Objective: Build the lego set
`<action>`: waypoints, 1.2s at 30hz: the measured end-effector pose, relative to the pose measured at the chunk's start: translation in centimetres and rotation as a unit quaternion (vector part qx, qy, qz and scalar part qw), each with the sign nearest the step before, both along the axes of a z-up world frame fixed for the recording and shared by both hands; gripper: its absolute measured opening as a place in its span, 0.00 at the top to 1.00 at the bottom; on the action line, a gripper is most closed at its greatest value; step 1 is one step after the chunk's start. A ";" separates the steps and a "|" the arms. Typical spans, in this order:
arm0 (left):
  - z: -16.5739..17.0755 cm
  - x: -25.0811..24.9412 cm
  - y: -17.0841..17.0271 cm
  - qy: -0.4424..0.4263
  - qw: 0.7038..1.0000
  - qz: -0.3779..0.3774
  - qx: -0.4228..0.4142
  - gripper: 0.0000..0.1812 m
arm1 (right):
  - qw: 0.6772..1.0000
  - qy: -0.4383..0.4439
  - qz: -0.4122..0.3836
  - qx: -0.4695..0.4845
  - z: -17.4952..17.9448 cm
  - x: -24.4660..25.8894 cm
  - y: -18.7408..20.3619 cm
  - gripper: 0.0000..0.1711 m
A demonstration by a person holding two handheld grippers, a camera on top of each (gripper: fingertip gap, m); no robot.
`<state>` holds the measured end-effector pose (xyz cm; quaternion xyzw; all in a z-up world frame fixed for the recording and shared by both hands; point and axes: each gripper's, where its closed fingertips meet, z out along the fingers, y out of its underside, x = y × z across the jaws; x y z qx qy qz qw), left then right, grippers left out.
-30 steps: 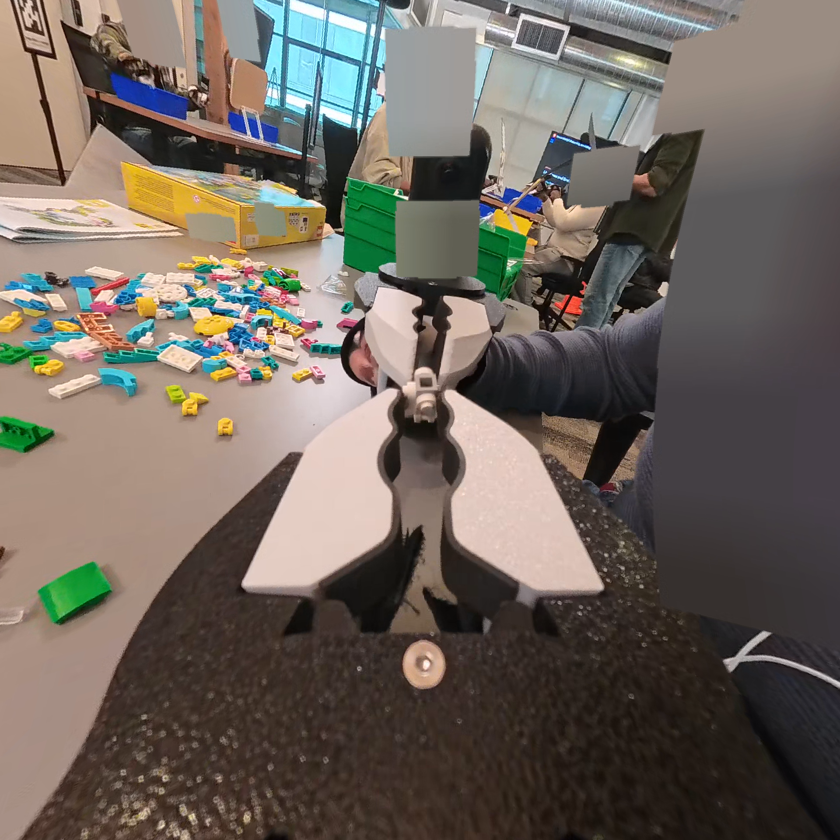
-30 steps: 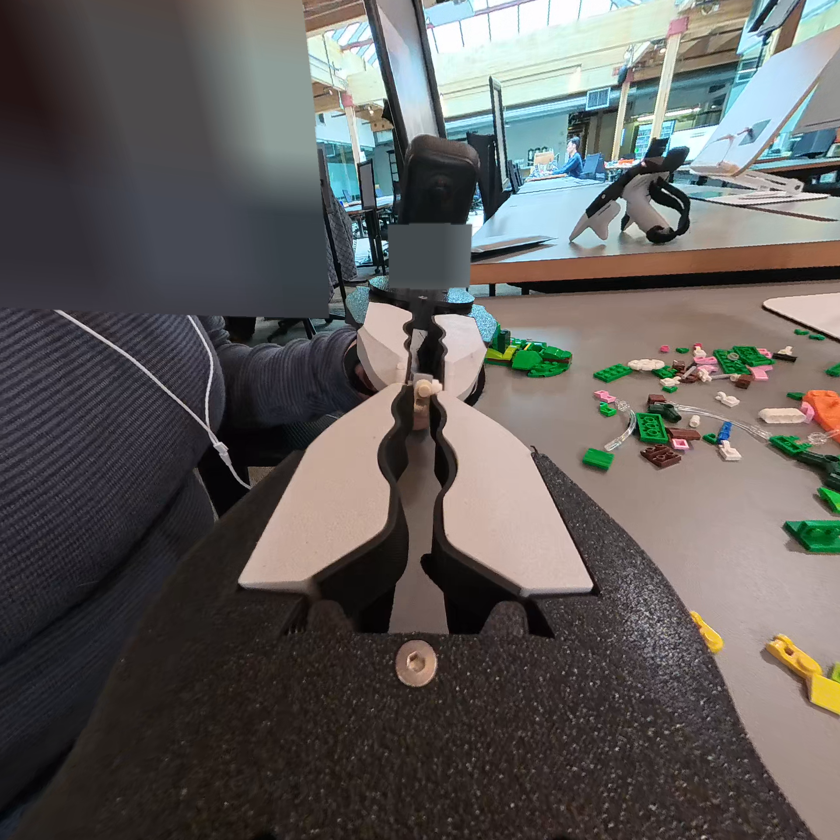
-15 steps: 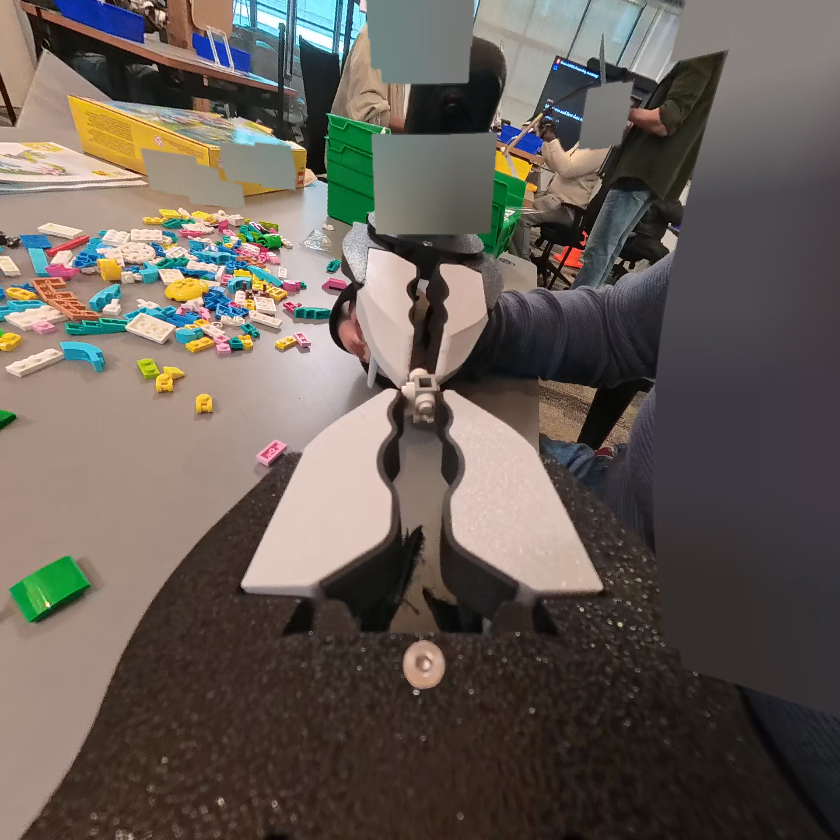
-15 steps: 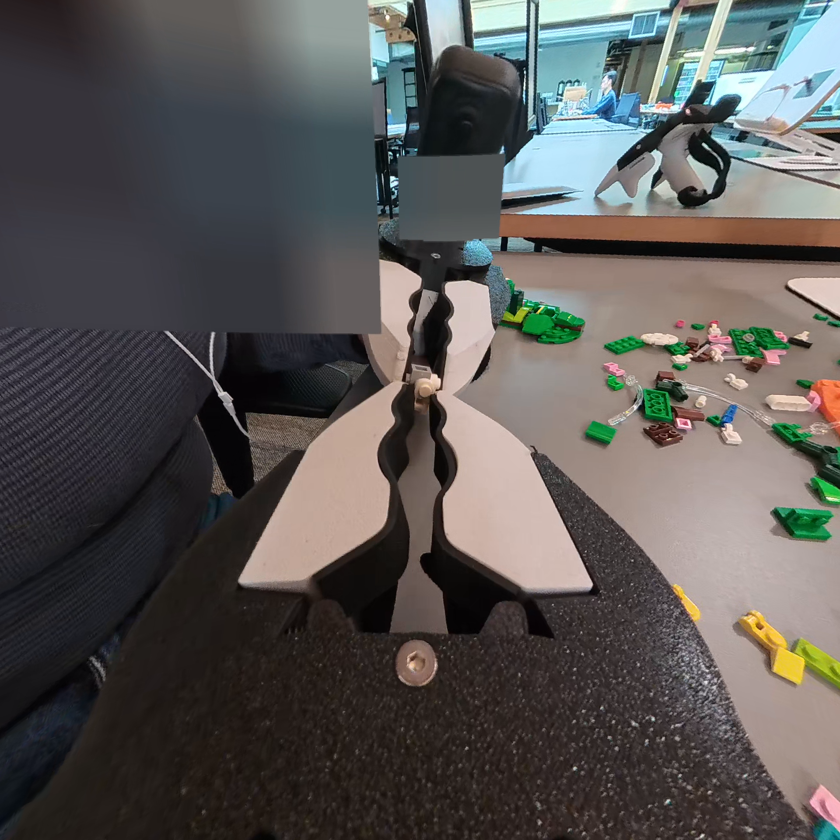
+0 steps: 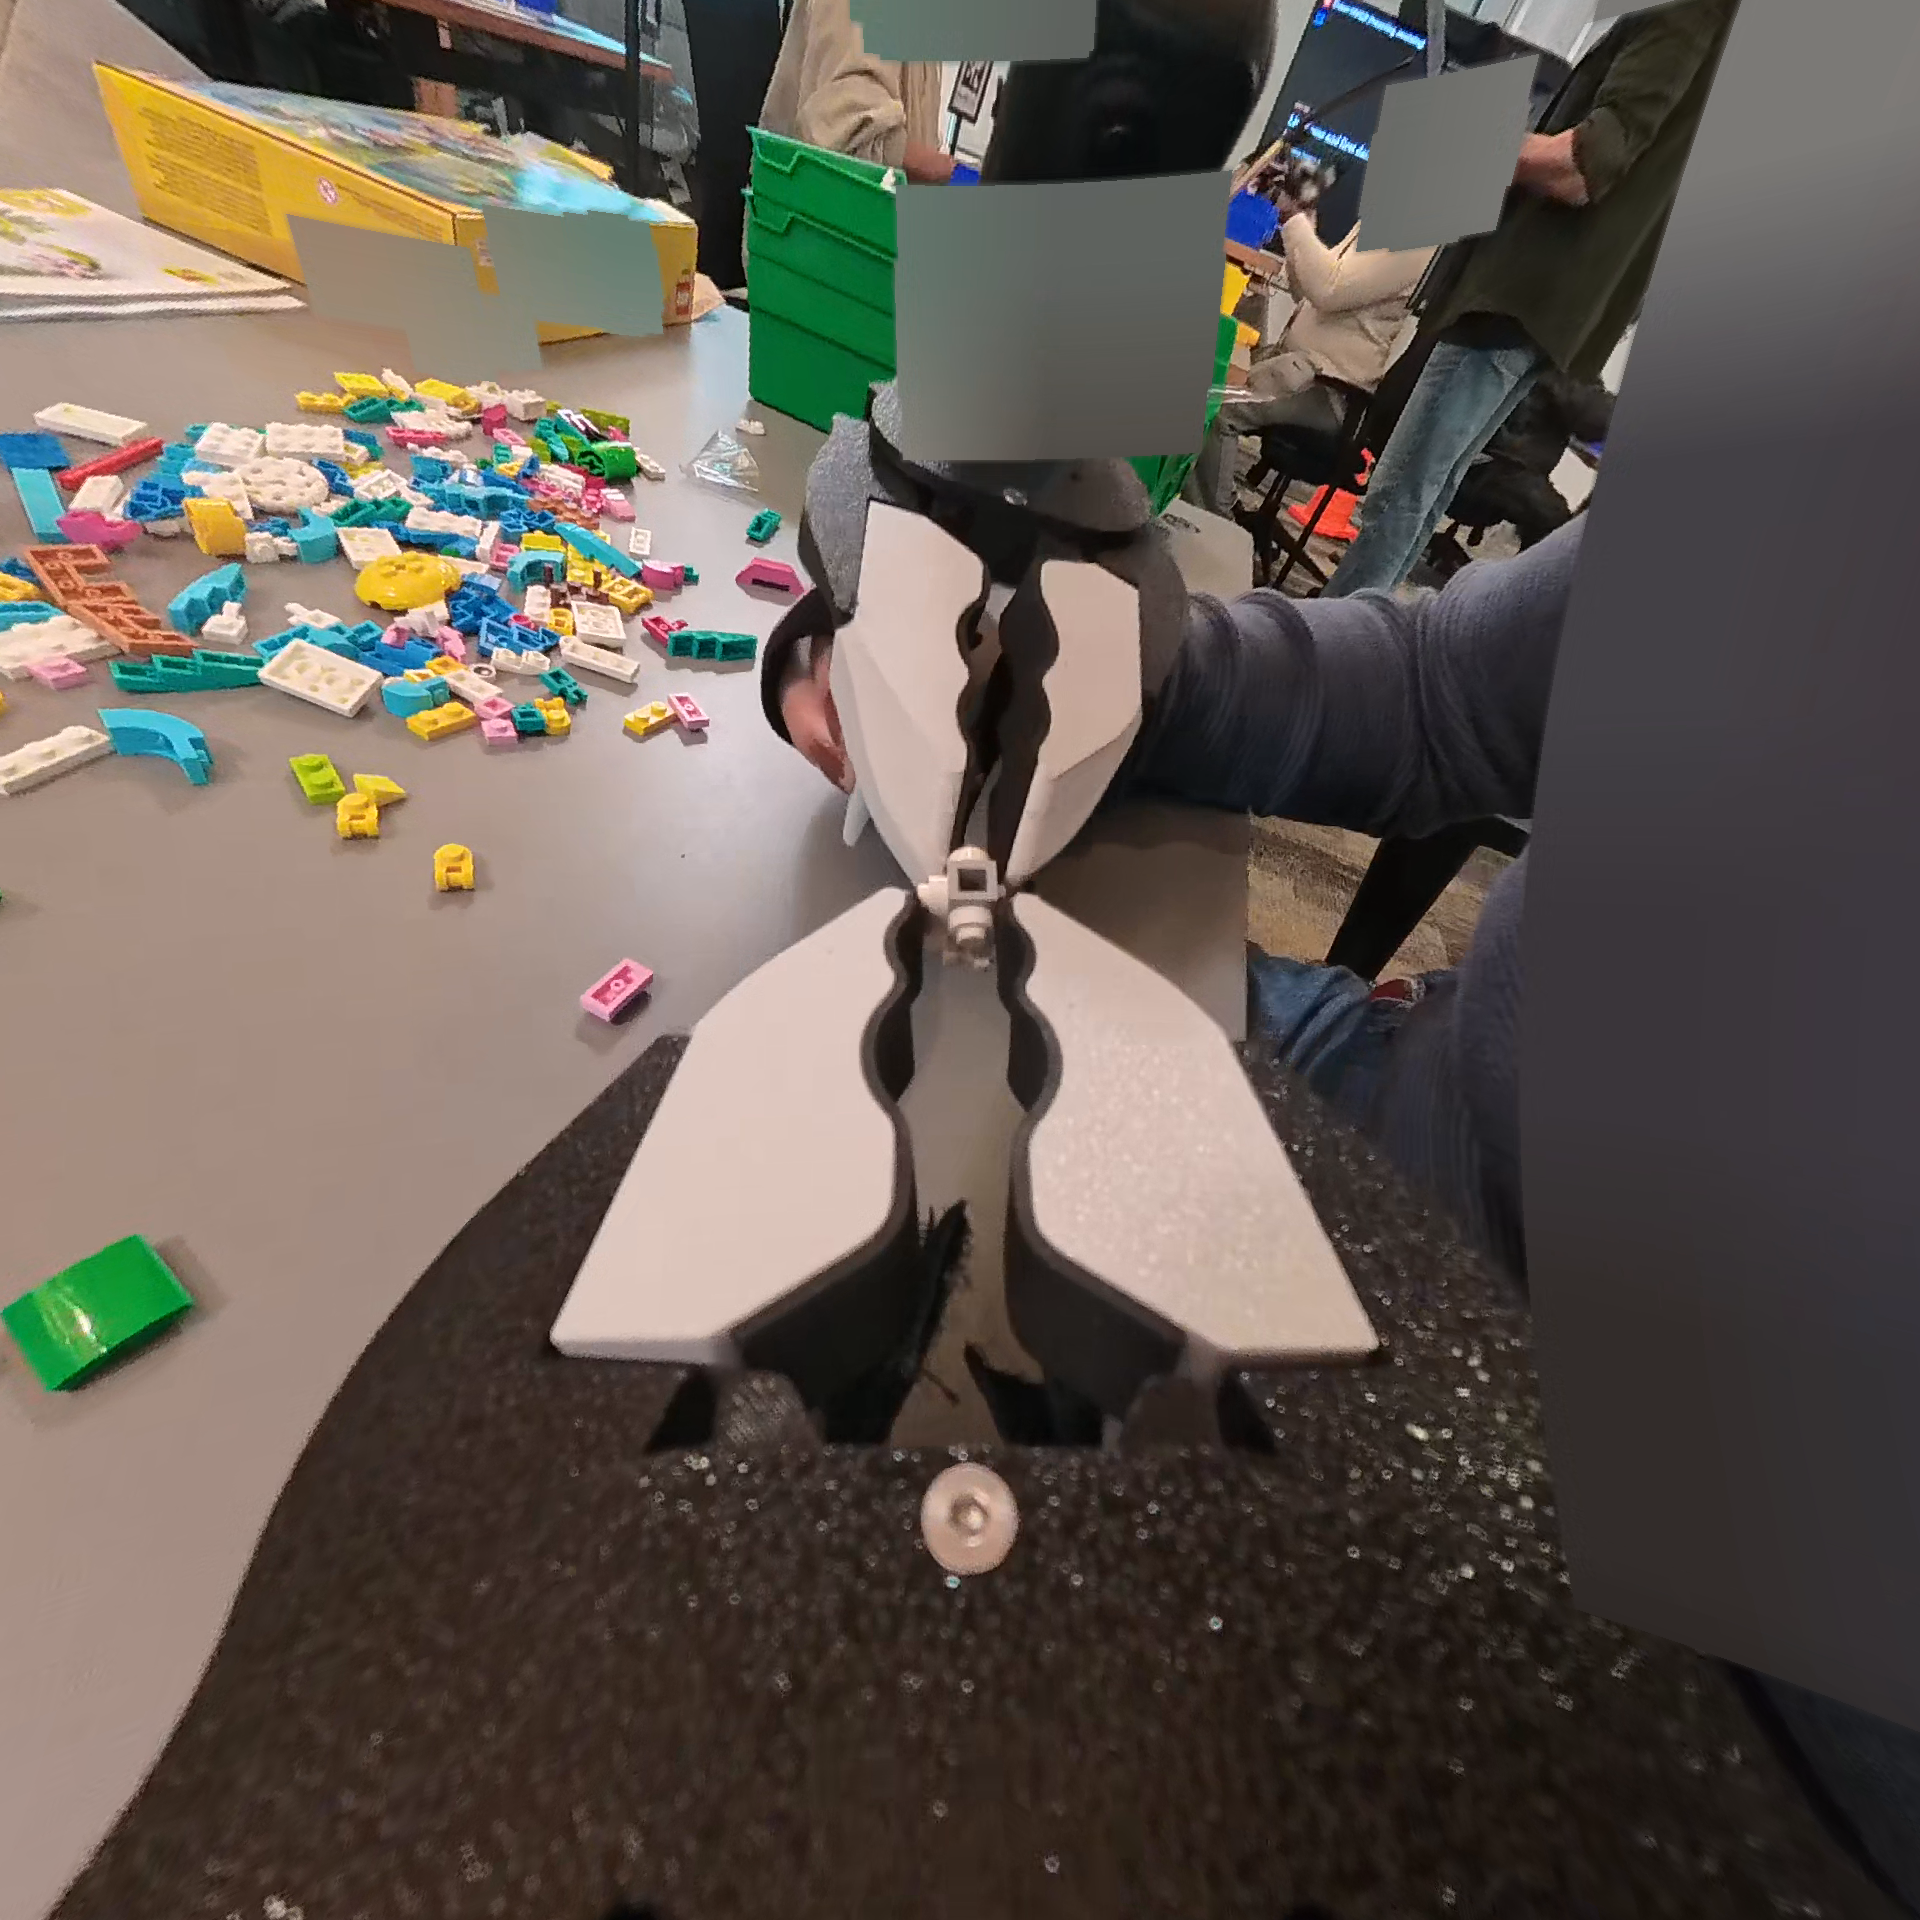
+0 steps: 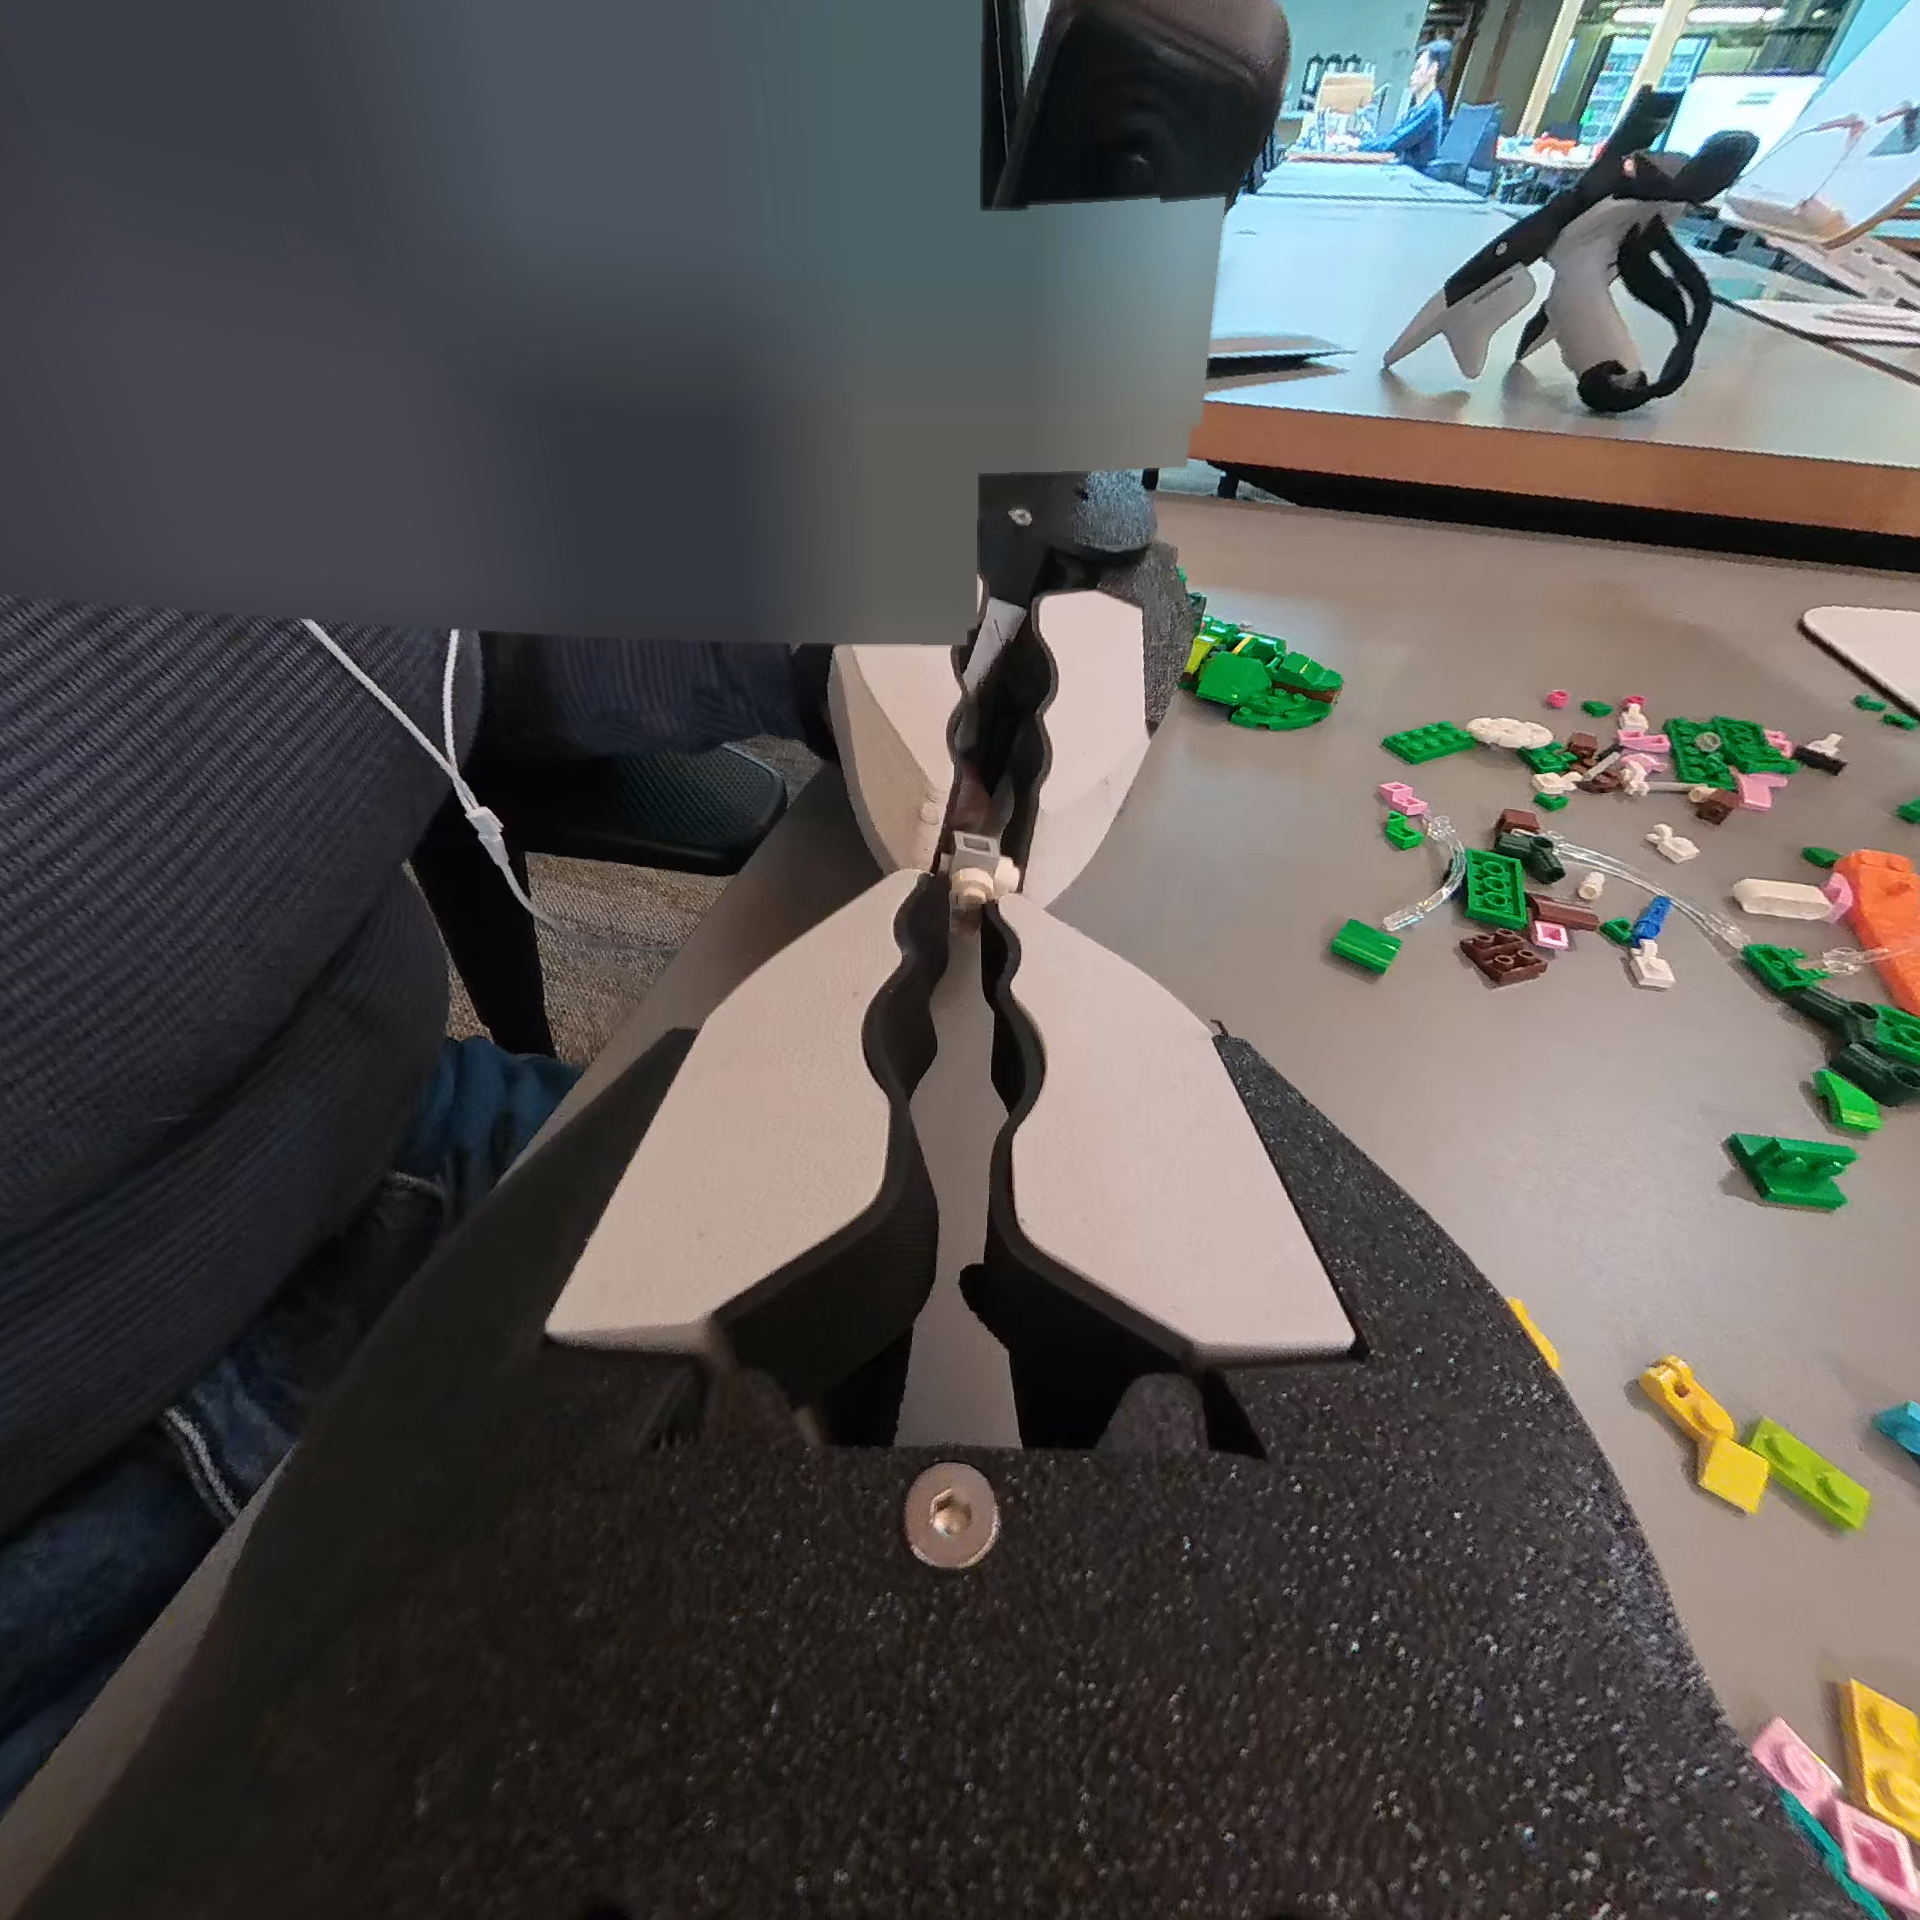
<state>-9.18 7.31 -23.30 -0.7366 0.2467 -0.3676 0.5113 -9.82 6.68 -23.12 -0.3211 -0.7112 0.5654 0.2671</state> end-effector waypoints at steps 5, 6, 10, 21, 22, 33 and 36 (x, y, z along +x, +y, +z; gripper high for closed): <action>-0.7 0.5 -0.5 0.021 0.999 -0.024 -0.018 0.93 | 0.999 -0.038 0.033 0.017 -0.7 0.5 -0.5 0.96; -0.8 0.6 -0.5 0.025 0.999 -0.025 -0.020 0.93 | 0.998 -0.048 0.039 0.024 -0.8 0.6 -0.5 0.96; -1.5 0.8 -0.6 0.048 0.998 -0.034 -0.030 0.93 | 0.991 -0.093 0.061 0.076 -1.5 0.9 -0.6 0.96; -4.2 0.8 -0.8 0.156 0.985 -0.036 -0.062 0.93 | 0.933 -0.234 0.094 0.257 -4.5 1.4 -0.5 0.97; -4.6 0.8 -0.8 0.171 0.982 -0.035 -0.067 0.93 | 0.925 -0.247 0.098 0.273 -5.0 1.4 -0.5 0.97; -6.5 0.5 -1.0 0.238 0.966 -0.039 -0.088 0.93 | 0.894 -0.290 0.107 0.324 -6.8 1.4 -0.4 0.97; -6.5 0.6 -1.0 0.240 0.966 -0.040 -0.088 0.93 | 0.890 -0.294 0.109 0.331 -6.8 1.4 -0.5 0.97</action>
